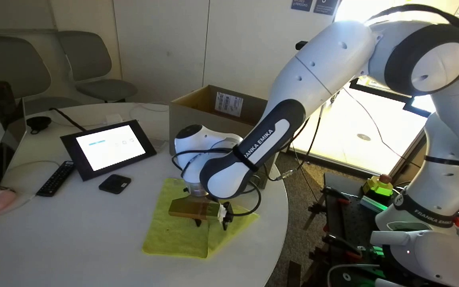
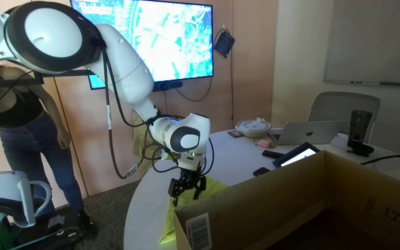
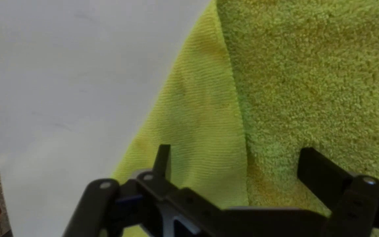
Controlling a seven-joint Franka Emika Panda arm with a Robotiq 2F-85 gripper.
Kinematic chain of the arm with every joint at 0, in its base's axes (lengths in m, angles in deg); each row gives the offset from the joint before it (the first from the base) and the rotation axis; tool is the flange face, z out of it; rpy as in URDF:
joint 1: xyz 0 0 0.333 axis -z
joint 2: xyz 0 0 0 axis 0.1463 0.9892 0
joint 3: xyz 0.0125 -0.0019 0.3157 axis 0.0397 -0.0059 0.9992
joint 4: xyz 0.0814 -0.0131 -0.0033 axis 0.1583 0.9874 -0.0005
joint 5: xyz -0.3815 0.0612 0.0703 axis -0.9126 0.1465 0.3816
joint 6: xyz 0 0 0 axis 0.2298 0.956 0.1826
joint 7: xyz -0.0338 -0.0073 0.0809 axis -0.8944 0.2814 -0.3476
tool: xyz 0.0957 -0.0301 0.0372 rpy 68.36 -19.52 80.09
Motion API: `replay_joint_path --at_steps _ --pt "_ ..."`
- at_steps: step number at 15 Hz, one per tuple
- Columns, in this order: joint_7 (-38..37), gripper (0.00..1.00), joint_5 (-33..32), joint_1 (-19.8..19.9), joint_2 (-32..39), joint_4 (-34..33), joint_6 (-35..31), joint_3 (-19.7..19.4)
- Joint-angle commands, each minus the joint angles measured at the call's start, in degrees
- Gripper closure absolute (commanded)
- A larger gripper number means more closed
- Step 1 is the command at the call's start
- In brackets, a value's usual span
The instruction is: Put the marker on the towel, fold the towel then put it in the box
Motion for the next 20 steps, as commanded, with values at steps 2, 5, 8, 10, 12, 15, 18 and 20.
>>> replay_joint_path --at_steps 2,5,8,10,12,15,18,20 --pt "-1.31 0.0 2.49 2.43 6.45 -6.69 -0.52 1.95" --pt "-1.77 0.0 5.16 3.53 7.24 -5.84 -1.99 2.92" --pt "-1.94 0.0 7.12 4.1 6.18 -3.9 -2.66 3.51" --pt "-2.03 0.0 7.85 4.12 5.3 -2.5 -2.78 3.81" --pt "-2.2 0.0 8.38 3.91 4.87 -1.04 -2.94 4.29" --pt "-1.98 0.0 9.46 3.9 3.94 1.74 -3.23 5.57" --pt "-2.39 0.0 10.81 4.02 2.11 5.66 -3.34 6.29" --pt "-2.79 0.0 11.32 4.24 0.44 8.75 -3.01 6.13"
